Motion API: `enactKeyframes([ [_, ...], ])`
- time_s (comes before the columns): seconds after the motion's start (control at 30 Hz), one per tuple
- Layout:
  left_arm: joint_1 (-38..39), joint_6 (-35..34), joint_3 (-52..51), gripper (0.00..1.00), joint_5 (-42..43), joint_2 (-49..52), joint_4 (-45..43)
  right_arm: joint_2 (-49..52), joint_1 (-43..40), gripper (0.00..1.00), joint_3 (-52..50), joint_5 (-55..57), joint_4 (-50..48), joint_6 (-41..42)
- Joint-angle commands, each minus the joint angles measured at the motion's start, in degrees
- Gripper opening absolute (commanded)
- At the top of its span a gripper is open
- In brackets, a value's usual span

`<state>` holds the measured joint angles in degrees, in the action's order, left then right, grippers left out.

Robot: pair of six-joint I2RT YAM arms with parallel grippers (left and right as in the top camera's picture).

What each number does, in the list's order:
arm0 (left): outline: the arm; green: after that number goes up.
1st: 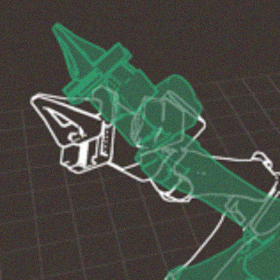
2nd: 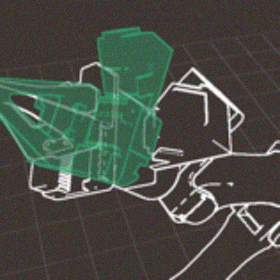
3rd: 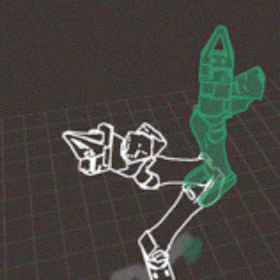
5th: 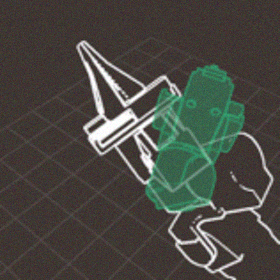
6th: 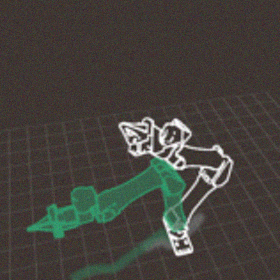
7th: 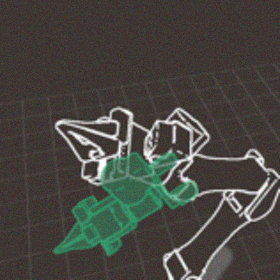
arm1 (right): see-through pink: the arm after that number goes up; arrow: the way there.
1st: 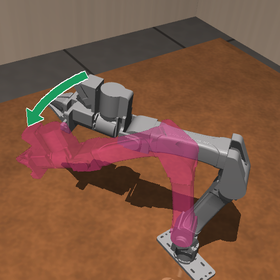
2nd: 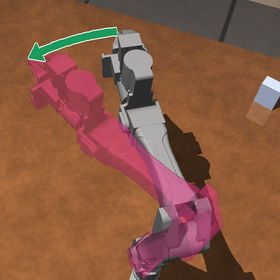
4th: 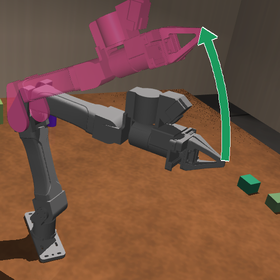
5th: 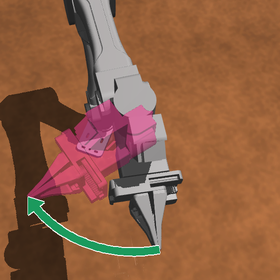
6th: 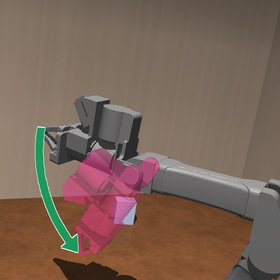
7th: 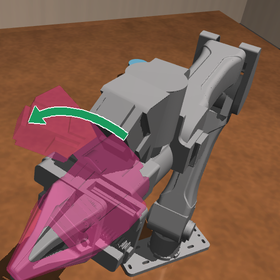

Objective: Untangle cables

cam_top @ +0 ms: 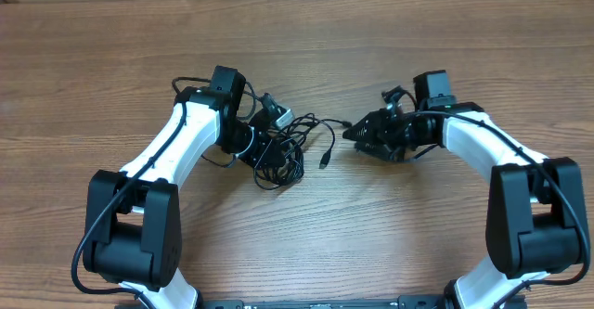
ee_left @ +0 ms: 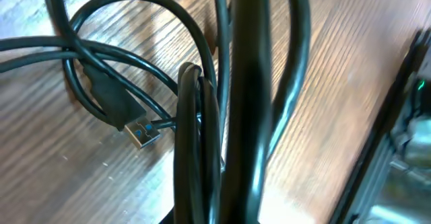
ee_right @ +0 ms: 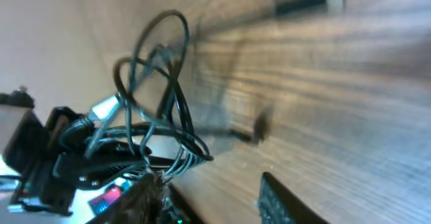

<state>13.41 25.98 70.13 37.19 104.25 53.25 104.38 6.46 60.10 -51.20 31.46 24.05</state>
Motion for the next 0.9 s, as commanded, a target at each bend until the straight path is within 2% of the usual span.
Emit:
enactKeyframes([
  [0.0, 0.98, 14.05, -2.95, 0.04, 0.13, -1.49, -0.74, -1.51, -0.74, 0.49, -0.02, -1.05, -2.75, -1.36],
  [0.07, 2.1, 17.09, -4.85, 0.04, 0.33, -1.49, -1.73, -1.51, -0.74, 0.54, -0.02, -0.96, -5.2, -0.74],
  [0.17, 4.24, 21.51, -6.91, 0.04, 0.09, -1.49, -2.08, -1.51, -0.72, 0.56, -0.02, 0.81, -9.27, 3.61],
  [0.4, 5.22, 21.14, -7.02, 0.04, -1.97, -1.49, -2.14, -1.51, 0.17, 0.54, -0.02, 8.09, -13.35, 14.45],
  [0.6, 5.27, 15.96, -7.02, 0.04, -6.82, -1.49, -4.59, -1.51, 3.67, 0.52, -0.04, 8.44, -6.73, 16.65],
  [0.87, 5.38, 15.98, -7.04, 0.04, -6.97, -1.49, -4.9, -1.51, 5.51, 0.5, -0.04, 12.63, -0.44, 21.09],
])
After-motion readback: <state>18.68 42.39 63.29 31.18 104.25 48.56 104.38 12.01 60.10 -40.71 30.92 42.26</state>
